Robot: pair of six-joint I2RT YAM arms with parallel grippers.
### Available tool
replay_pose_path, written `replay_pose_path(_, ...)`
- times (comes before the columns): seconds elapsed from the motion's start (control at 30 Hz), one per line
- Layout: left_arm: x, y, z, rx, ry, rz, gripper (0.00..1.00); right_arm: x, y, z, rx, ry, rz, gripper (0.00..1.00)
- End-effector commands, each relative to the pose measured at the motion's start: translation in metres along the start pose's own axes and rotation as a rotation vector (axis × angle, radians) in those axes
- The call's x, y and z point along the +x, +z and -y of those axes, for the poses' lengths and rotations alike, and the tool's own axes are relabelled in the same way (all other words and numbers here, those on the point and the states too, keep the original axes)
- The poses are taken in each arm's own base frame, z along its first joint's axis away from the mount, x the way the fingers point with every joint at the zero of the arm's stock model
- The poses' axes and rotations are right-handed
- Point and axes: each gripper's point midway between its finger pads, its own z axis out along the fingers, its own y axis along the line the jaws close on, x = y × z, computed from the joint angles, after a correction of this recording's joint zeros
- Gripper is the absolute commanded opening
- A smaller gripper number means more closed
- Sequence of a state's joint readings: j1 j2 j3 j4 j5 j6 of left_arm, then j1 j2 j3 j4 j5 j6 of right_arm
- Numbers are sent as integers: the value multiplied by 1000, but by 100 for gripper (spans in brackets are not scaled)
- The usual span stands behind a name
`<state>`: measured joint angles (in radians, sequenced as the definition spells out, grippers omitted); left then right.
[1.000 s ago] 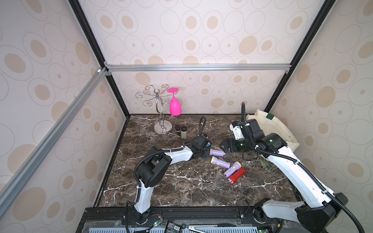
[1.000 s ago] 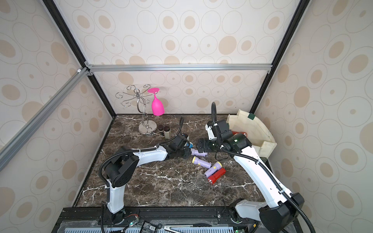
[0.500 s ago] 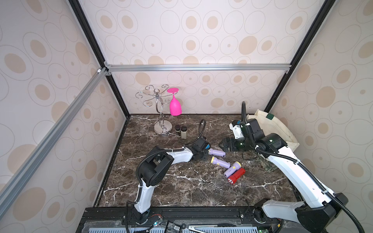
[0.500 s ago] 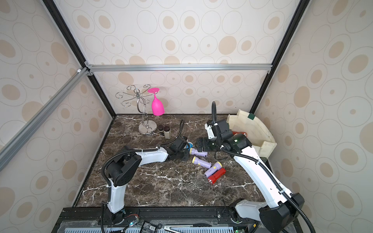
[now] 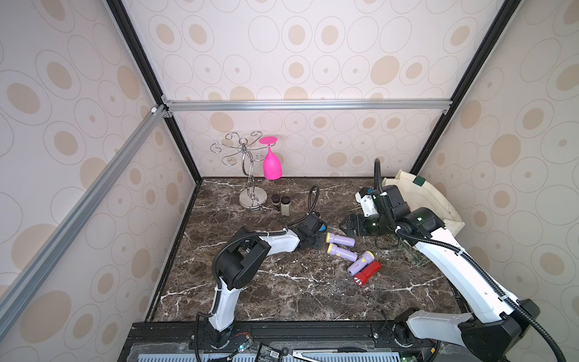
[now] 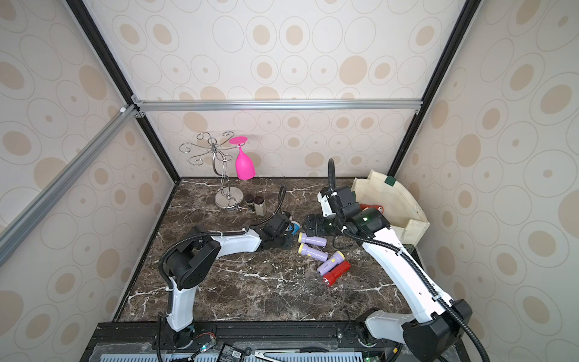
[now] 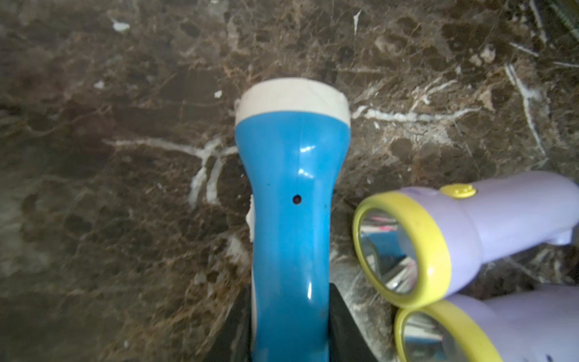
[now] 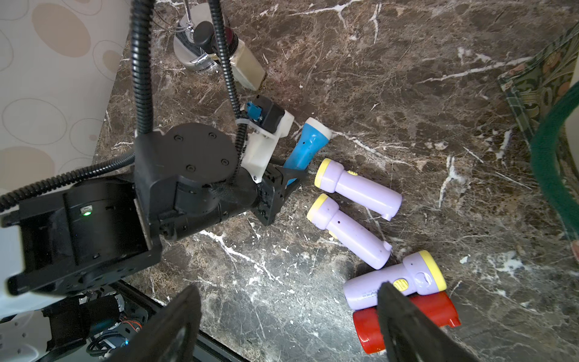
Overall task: Put the flashlights into the tote bags
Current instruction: Pick up the flashlight from the center of the board.
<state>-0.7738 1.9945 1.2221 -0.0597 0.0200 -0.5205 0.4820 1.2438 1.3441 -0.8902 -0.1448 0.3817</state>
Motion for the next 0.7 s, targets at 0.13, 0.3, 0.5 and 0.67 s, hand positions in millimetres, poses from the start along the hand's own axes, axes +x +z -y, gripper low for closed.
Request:
replay_pose_path(0.13,-36,-69,19,162,-125,199,0,6,3,-21,-120,15,-31,90)
replay_pose_path(0.3,-54,-127,37,342,-212,353,0,5,5,-46,-271,50,-37,91)
replay_pose_path(0.5,-57,-182,61,501,-224,460,0,-3,6,-76,-455,107,-44,93)
replay_pose_path(0.67,-54,-211,84,607,-195,494,0,-9,11,-85,-511,140,-45,94)
